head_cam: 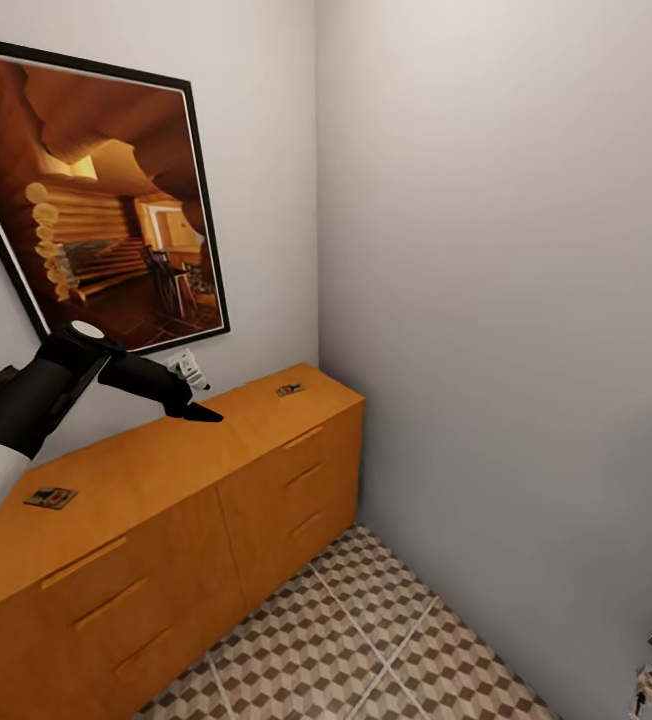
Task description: Take the four mousetraps from the cabinet in the bathroom and place them on the bathroom floor. Make sure all four end up on the same floor surface, and ensure that at least two of them are either under or directly next to the same bathroom sink.
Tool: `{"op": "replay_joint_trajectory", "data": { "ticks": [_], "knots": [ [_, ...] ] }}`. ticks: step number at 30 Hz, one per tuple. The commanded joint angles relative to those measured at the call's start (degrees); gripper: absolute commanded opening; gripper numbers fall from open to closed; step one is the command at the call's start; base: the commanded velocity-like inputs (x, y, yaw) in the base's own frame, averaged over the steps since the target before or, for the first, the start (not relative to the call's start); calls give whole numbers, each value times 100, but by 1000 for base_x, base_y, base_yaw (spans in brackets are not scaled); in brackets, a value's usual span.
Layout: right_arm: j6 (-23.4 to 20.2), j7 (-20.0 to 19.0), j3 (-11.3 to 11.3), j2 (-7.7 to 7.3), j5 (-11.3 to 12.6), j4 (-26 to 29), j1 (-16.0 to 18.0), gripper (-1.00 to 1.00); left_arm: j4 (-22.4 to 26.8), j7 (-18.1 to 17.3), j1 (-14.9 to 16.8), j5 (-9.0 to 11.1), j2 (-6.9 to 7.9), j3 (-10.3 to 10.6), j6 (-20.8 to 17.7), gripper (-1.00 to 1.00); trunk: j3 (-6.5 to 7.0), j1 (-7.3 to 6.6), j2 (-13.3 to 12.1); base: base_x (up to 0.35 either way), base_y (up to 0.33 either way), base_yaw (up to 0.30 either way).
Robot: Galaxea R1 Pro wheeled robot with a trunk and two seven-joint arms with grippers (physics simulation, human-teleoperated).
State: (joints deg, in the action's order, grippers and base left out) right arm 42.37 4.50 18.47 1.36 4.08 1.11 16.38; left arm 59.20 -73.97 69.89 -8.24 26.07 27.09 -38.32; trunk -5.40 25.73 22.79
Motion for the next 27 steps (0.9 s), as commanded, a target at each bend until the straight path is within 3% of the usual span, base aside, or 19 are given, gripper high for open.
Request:
{"op": "replay_joint_trajectory", "data": {
  "ticks": [1,27],
  "knots": [
    [17,25,52,3,40,-6,6,100,6,-30,7,-25,3,7,-56,100,-13,6,12,187,0,0],
    [38,25,57,10,35,-12,6,100,-107,-23,8,-86,-1,14,-53,100,-13,6,12,160,0,0]
  ]
}}
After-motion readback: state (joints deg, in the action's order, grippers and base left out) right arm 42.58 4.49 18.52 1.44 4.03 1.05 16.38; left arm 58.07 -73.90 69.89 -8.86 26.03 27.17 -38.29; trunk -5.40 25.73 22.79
